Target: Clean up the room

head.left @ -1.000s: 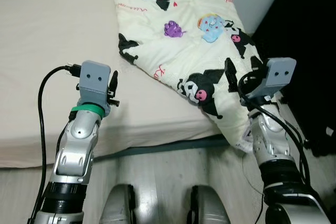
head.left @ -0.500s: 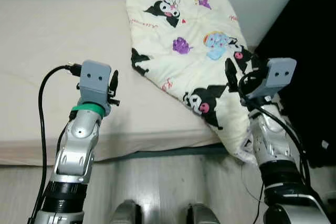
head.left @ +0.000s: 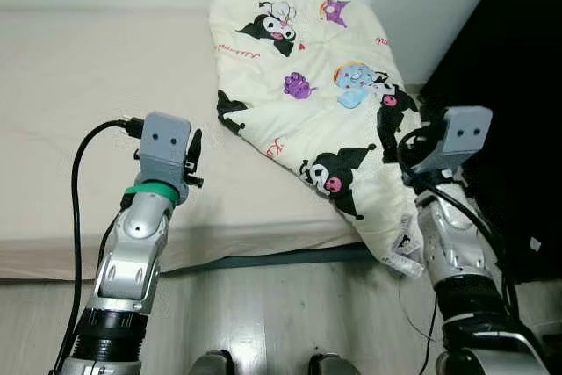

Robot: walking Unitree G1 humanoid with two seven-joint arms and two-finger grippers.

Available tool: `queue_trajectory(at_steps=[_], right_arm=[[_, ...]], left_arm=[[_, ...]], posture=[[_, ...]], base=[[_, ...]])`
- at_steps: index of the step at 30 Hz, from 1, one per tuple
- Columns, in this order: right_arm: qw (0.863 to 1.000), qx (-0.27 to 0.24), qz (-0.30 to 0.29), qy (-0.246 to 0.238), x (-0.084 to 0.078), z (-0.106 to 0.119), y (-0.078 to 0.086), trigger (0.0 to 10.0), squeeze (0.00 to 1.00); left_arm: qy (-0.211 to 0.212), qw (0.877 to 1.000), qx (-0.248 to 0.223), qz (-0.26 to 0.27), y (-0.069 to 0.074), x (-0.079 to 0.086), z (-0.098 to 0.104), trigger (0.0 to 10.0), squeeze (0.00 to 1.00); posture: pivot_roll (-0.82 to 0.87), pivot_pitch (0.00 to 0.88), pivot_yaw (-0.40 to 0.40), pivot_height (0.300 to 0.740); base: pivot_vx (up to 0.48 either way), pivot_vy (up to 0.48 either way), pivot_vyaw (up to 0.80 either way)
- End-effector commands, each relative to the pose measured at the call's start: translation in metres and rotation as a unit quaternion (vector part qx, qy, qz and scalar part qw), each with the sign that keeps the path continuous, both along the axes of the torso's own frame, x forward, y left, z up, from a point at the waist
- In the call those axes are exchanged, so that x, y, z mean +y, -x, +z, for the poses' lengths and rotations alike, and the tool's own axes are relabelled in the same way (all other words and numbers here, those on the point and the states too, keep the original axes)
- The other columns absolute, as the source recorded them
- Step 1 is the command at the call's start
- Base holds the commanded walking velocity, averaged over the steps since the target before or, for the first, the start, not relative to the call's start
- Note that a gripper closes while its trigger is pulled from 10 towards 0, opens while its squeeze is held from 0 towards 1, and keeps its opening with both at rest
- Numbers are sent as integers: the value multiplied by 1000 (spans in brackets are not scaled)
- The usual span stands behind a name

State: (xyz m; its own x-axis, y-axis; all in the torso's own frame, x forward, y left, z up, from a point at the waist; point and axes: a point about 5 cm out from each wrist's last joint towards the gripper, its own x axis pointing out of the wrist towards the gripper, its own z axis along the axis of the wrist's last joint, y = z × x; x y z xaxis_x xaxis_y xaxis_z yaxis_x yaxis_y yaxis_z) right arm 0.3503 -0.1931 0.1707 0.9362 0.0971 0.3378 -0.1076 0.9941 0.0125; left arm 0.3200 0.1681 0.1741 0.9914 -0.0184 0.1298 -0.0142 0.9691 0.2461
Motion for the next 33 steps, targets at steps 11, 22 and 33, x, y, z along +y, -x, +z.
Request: queue_trajectory(at_steps=[11,22,33], right_arm=[[991,131,16,7,22,-79,24,10000,0],[991,133,4,2,21,-84,26,10000,0],[992,128,2,1,19,-81,25,10000,0]], left_arm=[[-20,997,62,-31,11,-10,-41,10000,0],[-24,997,59,-41,8,-12,-43,10000,0],[-27,997,55,-37,7,-11,-41,10000,0]], posture=[[83,98,18,740],[75,90,30,740],[79,92,28,740]], base=[[0,0,0],[0,0,0],[0,0,0]])
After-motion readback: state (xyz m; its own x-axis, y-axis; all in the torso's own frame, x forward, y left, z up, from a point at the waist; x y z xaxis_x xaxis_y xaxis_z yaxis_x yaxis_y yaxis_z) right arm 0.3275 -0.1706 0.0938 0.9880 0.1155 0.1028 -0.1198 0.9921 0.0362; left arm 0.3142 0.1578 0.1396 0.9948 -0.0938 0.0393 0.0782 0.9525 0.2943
